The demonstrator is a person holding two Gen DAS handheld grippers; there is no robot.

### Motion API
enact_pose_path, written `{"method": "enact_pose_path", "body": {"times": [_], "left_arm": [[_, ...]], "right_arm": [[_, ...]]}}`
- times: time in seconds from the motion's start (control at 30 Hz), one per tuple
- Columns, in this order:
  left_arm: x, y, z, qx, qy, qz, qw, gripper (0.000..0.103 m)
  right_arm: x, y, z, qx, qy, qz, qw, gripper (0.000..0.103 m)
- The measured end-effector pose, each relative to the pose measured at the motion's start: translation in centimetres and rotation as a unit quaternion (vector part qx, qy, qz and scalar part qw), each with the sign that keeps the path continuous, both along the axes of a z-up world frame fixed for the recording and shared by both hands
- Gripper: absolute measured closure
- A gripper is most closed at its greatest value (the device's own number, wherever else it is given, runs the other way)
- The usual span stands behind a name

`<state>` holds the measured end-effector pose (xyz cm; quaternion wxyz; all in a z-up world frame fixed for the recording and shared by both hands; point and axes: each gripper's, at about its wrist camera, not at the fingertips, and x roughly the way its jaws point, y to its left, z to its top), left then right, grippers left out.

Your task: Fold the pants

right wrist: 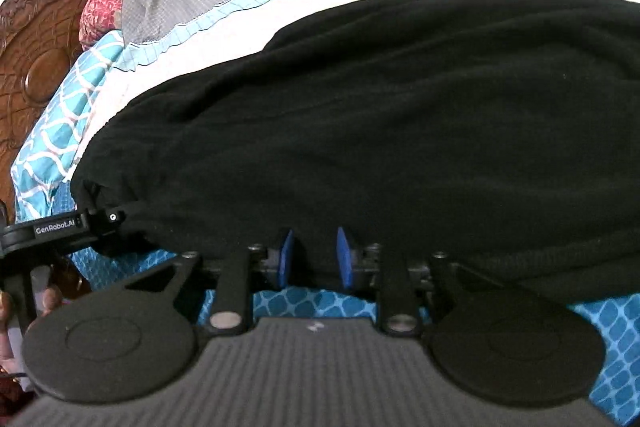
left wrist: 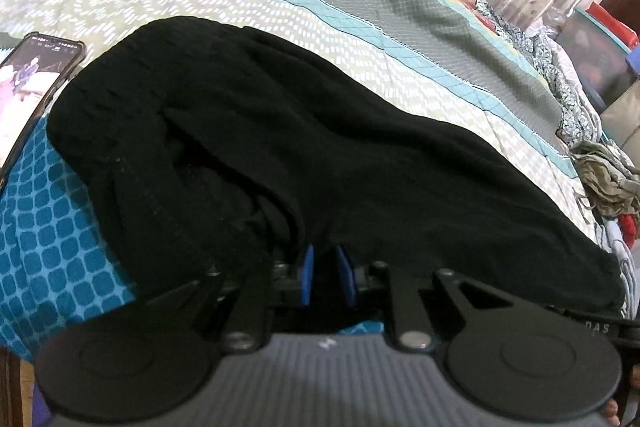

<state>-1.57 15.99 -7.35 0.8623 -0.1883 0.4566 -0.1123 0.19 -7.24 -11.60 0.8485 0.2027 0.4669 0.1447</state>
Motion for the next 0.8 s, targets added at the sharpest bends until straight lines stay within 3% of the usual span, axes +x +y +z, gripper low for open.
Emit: {"method": "enact_pose_path", "body": {"times": [0.8], "left_arm": [[-0.3,0.16,-0.15,0.0,-0.005,-0.002,1.0,0.087]], "right_arm": [[0.19,-0.4,0.11,-0.004,0.001,0.003,1.0,0.075]]}}
